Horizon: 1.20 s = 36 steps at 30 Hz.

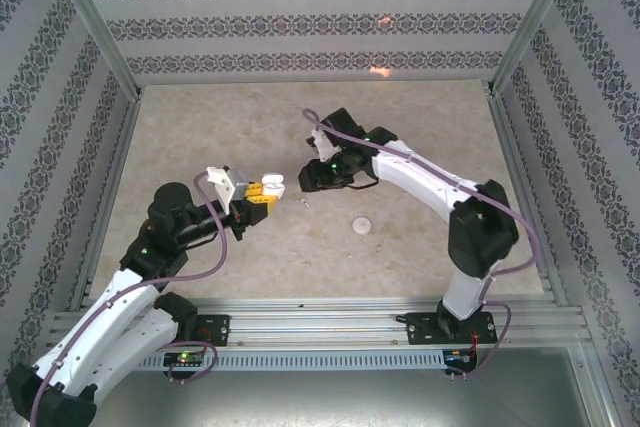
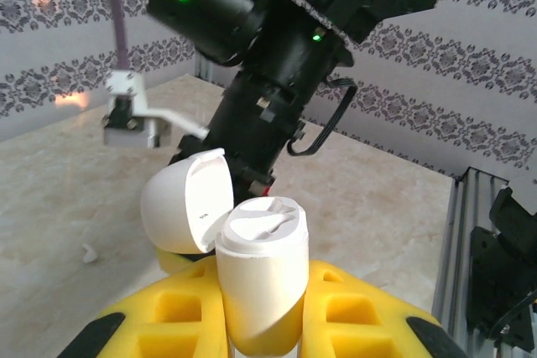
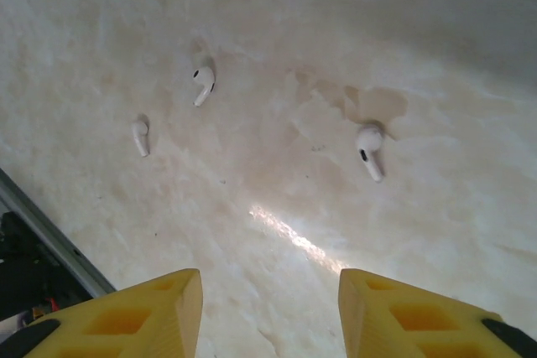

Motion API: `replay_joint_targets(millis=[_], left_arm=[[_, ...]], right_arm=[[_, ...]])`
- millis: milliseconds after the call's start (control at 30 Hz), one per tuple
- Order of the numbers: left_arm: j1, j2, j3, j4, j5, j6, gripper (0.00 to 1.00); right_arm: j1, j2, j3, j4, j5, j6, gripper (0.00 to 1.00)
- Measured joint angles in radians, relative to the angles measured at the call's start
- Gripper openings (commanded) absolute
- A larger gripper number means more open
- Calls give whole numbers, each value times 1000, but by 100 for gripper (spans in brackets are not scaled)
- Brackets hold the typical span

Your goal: Insert wireless bluetooth earbuds into charging case

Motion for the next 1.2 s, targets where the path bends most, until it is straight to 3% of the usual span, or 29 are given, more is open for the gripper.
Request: replay_joint_targets(millis=[233,533,767,900,1200], left_arm=[[0,-121,0,-122,-50,49,0],[0,-274,0,-274,-103,79,0],[0,-314,5,-365,-117,87,0],[0,-333,6,-390,-121,87,0],[0,-346,26,-441,-121,90,0]], right_arm=[[86,203,151,25,7,27,37],[220,433,367,32,1,45,36],[290,552,537,-31,28,18,36],[321,608,622,-83,73,-3,42],[358,719,754,-164,134,-27,41]])
